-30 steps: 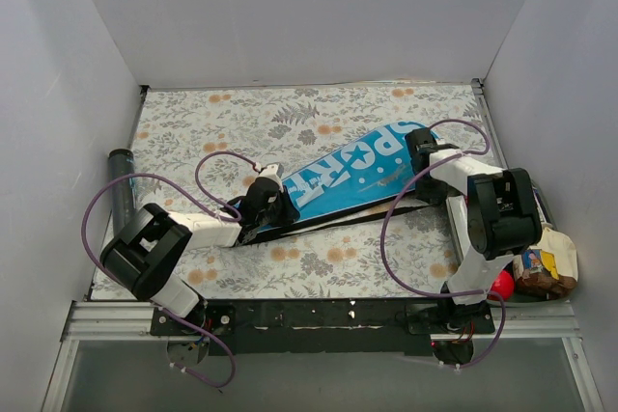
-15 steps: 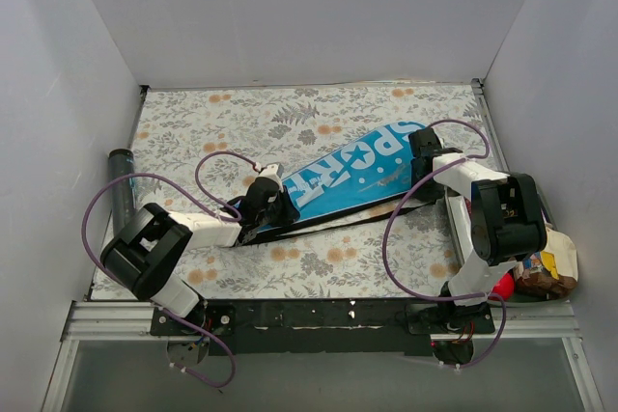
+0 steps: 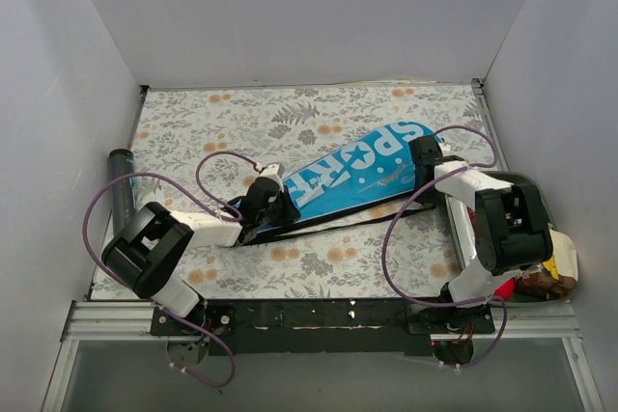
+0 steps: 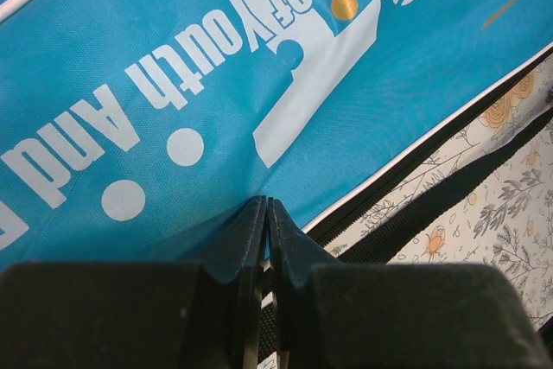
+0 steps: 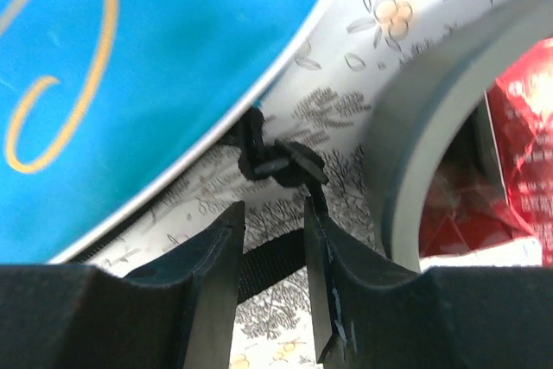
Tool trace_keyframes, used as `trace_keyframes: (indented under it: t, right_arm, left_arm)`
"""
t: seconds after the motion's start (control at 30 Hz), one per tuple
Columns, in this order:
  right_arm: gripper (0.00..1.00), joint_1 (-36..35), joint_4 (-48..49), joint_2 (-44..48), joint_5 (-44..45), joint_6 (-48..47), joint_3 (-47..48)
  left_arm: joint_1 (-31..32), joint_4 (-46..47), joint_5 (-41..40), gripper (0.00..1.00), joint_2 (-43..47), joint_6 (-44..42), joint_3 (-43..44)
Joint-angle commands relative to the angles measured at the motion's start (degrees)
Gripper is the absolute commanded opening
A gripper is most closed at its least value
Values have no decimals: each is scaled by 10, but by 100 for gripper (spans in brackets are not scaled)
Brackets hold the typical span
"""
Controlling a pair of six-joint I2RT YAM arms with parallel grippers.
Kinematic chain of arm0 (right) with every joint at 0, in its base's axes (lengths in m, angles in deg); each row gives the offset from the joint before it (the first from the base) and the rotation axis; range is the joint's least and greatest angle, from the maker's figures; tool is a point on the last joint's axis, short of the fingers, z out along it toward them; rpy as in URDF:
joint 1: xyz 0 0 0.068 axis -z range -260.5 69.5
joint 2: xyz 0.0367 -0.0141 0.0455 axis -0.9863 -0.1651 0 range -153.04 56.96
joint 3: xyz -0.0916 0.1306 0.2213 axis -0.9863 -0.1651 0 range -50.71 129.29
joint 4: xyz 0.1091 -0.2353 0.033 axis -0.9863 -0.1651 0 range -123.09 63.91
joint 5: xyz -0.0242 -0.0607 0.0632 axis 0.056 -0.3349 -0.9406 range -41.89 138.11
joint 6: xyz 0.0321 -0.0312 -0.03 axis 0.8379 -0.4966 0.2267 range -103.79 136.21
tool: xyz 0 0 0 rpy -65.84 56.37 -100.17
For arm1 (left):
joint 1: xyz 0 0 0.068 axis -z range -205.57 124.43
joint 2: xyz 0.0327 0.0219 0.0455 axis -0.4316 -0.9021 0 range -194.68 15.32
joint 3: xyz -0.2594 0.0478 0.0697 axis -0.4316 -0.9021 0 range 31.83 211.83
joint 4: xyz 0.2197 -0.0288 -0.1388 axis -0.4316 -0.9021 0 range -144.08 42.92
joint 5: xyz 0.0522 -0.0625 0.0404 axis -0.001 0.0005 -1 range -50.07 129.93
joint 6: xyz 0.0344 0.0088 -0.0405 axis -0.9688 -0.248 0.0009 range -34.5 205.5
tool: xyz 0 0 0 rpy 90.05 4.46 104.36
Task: Pack up the badminton gear
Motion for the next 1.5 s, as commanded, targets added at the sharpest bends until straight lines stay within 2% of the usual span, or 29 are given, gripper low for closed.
trace_keyframes:
  t: [0.0,0.3,0.63,0.83,1.13,1.47]
  right_arm:
    - [42,-4,-42,35,-14,28,-37]
    - [43,-51,-44,55,-66,13,-32]
    - [42,-53,-47,-50,3,16,39]
    - [42,-53,-34,-103,1,13,68]
    - [42,-34,-26,-120,19,1,52]
    - [43,-1,-15,-124,2,-35,57]
  left_arm:
    - [2,-16,-6,5,-15,-10,-2]
    - [2,-13,14,5,-16,-7,-2]
    - [2,-20,9,5,-8,-11,-6]
    - [2,-20,9,5,-13,-11,-6]
    - [2,-21,2,5,-10,-17,-8]
    - [2,-19,7,5,-9,-15,-11]
